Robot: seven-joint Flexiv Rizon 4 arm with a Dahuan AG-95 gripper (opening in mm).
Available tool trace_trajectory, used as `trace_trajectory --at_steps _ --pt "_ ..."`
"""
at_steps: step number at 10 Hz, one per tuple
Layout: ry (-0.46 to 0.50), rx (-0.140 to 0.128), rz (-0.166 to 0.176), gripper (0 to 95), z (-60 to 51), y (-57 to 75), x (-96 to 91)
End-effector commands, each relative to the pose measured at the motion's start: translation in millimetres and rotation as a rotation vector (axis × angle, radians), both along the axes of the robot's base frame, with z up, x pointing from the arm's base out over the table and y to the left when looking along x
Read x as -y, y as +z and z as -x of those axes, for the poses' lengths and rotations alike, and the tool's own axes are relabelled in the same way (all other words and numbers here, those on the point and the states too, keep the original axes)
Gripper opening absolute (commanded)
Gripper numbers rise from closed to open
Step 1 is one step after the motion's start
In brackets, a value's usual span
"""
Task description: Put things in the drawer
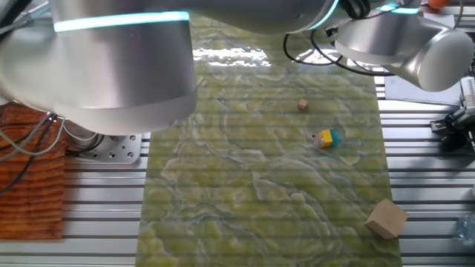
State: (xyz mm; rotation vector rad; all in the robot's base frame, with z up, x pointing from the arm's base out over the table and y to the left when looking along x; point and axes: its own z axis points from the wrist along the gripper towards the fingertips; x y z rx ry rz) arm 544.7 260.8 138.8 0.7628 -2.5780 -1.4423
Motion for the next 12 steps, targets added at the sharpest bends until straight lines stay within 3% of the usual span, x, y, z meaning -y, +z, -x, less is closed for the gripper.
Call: trace_trajectory --at_steps 1,6,8,9,11,12 --pt "-0.005 0.005 0.011 0.0 0.3 0.2 0.6" --pt "-0.009 0.040 0.116 0.0 -6.9 2.5 10.1" --pt "-0.008 0.085 0.227 0.0 -6.9 2.5 10.1" --pt "-0.026 0.125 0.283 0.0 -6.9 2.5 10.1" --pt "-0.046 0.142 0.319 0.0 -6.9 2.5 10.1" --pt "-0.037 0.155 0.359 0.0 -6.9 2.5 10.1"
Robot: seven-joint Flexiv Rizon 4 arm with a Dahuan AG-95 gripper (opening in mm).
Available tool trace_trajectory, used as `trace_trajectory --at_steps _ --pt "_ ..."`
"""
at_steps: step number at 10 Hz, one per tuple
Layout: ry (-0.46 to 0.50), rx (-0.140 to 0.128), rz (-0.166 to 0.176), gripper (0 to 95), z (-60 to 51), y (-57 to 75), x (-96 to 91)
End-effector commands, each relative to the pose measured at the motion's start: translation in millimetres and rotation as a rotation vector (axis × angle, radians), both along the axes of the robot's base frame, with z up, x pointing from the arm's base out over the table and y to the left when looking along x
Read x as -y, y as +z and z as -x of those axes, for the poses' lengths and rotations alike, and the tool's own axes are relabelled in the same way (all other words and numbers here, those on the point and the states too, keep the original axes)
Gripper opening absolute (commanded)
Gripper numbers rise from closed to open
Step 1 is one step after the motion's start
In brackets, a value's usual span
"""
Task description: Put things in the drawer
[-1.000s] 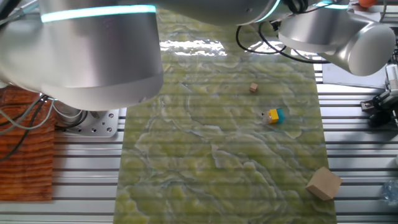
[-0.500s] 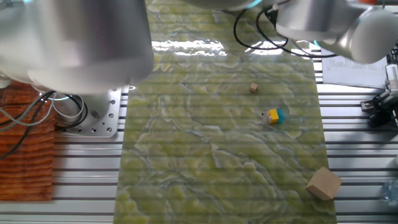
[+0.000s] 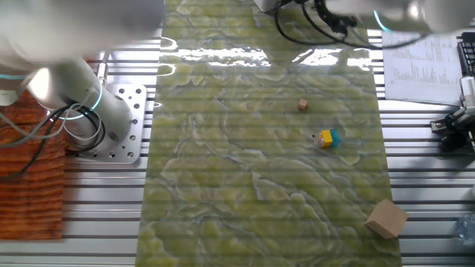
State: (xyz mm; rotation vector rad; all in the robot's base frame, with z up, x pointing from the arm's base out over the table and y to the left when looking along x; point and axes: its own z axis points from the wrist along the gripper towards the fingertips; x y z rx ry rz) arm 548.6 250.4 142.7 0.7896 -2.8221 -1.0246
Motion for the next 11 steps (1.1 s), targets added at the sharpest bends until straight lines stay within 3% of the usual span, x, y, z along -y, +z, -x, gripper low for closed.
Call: trace_trajectory --at_steps 1,6,11 --pt "0.002 0.031 0.089 0.0 -3.0 -1.3 -0.4" --pt "-0.029 0.031 0.100 0.0 3.1 -4.7 -19.2" --pt "-0.038 0.024 0.096 0.0 11.8 -0.1 -40.5"
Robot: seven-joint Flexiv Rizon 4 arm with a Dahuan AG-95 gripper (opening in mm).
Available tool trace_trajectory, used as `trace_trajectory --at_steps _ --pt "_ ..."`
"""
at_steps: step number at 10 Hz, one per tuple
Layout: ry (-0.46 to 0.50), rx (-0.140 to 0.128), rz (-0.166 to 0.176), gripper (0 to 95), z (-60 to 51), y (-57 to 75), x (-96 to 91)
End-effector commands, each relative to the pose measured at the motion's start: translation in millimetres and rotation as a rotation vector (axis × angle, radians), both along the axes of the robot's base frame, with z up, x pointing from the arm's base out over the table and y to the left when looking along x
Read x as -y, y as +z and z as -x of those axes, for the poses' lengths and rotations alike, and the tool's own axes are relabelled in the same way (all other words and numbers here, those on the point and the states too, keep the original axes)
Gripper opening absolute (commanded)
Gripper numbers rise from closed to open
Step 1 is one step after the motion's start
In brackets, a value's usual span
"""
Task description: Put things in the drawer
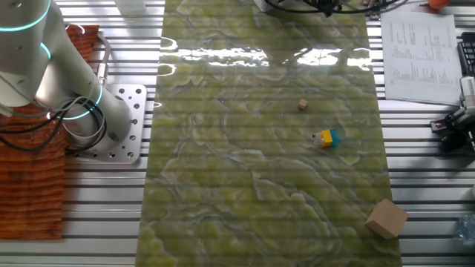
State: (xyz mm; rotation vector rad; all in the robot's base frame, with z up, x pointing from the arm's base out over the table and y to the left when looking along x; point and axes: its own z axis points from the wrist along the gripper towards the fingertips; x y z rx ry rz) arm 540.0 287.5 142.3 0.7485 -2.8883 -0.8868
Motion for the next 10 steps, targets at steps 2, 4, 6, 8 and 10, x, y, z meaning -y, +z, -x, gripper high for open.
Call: trace_trajectory --at_steps 2,4,6,8,10 --pt "-0.004 0.000 0.001 0.0 7.4 0.2 -11.7" --pt "-0.012 -0.004 0.003 0.0 12.6 2.1 -20.8" --pt "-0.017 -0.008 0.001 0.0 17.4 5.0 -28.4" --pt "-0.020 -0.012 -0.001 0.0 22.0 9.2 -34.9" --pt "-0.024 -0.014 -0.006 0.0 25.9 9.8 -40.4"
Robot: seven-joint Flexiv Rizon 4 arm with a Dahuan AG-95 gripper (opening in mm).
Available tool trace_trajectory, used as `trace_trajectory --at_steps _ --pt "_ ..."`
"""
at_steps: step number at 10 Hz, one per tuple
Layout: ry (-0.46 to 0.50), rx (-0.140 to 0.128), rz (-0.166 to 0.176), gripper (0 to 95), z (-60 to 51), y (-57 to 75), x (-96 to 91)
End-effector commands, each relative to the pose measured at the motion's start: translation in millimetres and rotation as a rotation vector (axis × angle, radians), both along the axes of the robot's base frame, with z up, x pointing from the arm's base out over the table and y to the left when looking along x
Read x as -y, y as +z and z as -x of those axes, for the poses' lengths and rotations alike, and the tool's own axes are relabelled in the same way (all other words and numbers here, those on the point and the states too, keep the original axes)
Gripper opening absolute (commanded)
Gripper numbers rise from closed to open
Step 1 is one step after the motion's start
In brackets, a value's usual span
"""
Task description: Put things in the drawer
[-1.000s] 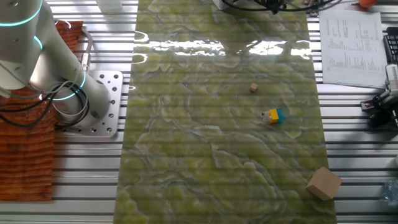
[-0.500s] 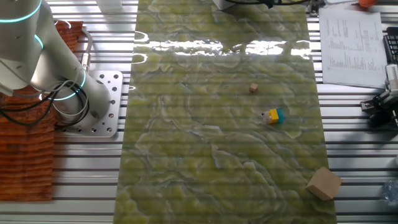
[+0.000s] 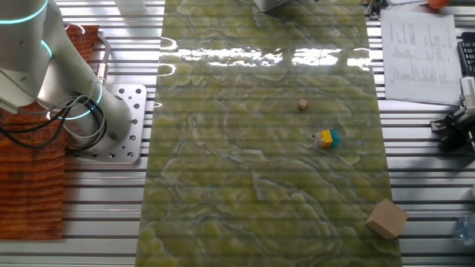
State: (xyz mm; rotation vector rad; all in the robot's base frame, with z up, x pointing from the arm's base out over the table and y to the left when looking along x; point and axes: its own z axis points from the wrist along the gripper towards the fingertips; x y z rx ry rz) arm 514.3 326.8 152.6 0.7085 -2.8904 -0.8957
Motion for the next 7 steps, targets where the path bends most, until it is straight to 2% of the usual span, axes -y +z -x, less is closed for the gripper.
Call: trace_trajectory --at_steps 1,7 --pt "-0.002 -0.001 -0.005 0.0 1.6 -0.7 -3.0" --pt "-0.016 -0.008 -0.023 0.0 7.5 -0.5 -10.8"
